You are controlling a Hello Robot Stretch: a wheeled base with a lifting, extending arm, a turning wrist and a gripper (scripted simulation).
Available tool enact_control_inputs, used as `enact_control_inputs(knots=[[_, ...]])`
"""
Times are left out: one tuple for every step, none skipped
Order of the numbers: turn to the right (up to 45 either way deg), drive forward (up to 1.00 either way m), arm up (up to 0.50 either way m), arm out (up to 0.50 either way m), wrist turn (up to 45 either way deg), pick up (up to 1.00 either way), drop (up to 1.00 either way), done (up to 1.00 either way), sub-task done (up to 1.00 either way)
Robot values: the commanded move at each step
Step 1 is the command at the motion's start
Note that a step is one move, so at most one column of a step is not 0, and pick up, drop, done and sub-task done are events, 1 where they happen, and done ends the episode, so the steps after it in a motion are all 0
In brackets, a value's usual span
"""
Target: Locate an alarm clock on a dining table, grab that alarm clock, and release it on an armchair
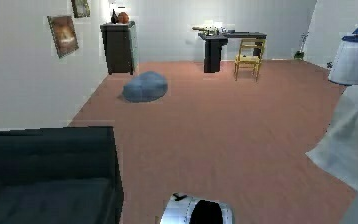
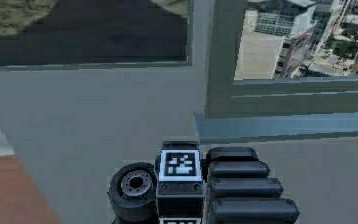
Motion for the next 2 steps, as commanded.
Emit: enact_control_inputs(knots=[[-9.0,0.00,0.00,0.00,0.0,0.00,0.00,0.00,0.00],[0.0,0.65,0.00,0.00,0.0,0.00,0.00,0.00,0.00]])
